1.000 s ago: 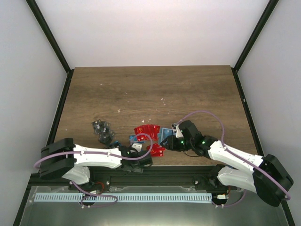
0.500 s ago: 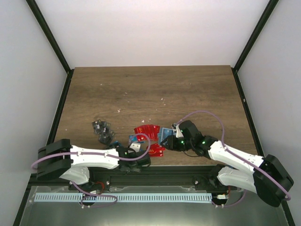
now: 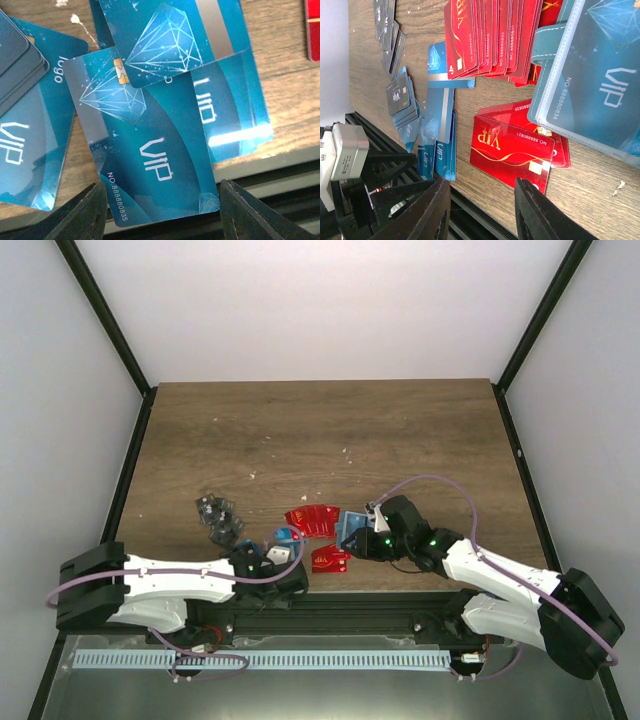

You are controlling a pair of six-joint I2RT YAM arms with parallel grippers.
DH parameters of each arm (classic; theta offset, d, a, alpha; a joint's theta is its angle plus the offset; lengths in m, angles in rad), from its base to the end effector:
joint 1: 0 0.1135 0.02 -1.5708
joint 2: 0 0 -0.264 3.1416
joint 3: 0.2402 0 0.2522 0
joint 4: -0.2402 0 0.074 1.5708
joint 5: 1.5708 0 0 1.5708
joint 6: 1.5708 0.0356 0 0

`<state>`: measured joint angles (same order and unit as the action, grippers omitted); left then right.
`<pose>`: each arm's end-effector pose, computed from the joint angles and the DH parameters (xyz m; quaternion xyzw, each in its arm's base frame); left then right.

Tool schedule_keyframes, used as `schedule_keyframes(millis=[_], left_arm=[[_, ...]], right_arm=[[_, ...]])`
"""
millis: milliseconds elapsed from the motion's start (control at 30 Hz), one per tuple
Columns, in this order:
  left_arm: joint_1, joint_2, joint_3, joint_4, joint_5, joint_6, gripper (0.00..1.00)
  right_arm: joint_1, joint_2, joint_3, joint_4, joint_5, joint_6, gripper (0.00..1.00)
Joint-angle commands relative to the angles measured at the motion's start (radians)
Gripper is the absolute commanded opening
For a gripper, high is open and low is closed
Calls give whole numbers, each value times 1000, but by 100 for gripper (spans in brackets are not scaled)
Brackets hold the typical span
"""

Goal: Put the credit cards into the card holder

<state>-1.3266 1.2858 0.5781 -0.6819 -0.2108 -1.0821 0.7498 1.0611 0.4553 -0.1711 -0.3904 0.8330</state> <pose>0.0533 -0.1831 0.1462 0.1113 0.9841 -0.0465 0.1301 0.1393 0.1482 0.1788 -0.0373 0.9071 0.3955 0.1393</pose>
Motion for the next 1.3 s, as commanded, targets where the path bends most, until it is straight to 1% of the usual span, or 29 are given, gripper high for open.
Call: schedule_keyframes(millis=[0, 300, 400, 433, 500, 533, 667, 767, 933, 1267], left_arm=[[4, -65, -12, 8, 60, 7, 62], [3, -140, -2, 40, 99, 28, 62], [3, -137, 15, -12, 74, 13, 63], [4, -127, 20, -42, 57, 4, 65], [4, -102, 29, -85, 19, -17, 74], [4, -89, 32, -90, 17, -26, 77], [3, -61, 35, -82, 32, -66, 85], [3, -44, 36, -81, 15, -83, 89], [2, 3, 56, -69, 33, -94, 89], [1, 40, 37, -19, 82, -168, 89]], right_arm=[[11, -5, 2, 24, -15, 17, 37], [15, -20, -13, 75, -73, 38, 38], [19, -28, -11, 73, -75, 41, 38], [19, -29, -12, 73, -72, 42, 38], [21, -28, -17, 74, -70, 43, 38], [20, -26, -21, 77, -69, 44, 38], [21, -20, -29, 86, -72, 47, 38], [22, -25, -32, 86, -67, 46, 38], [22, -18, -26, 79, -62, 35, 38], [22, -18, -29, 82, -59, 17, 38]])
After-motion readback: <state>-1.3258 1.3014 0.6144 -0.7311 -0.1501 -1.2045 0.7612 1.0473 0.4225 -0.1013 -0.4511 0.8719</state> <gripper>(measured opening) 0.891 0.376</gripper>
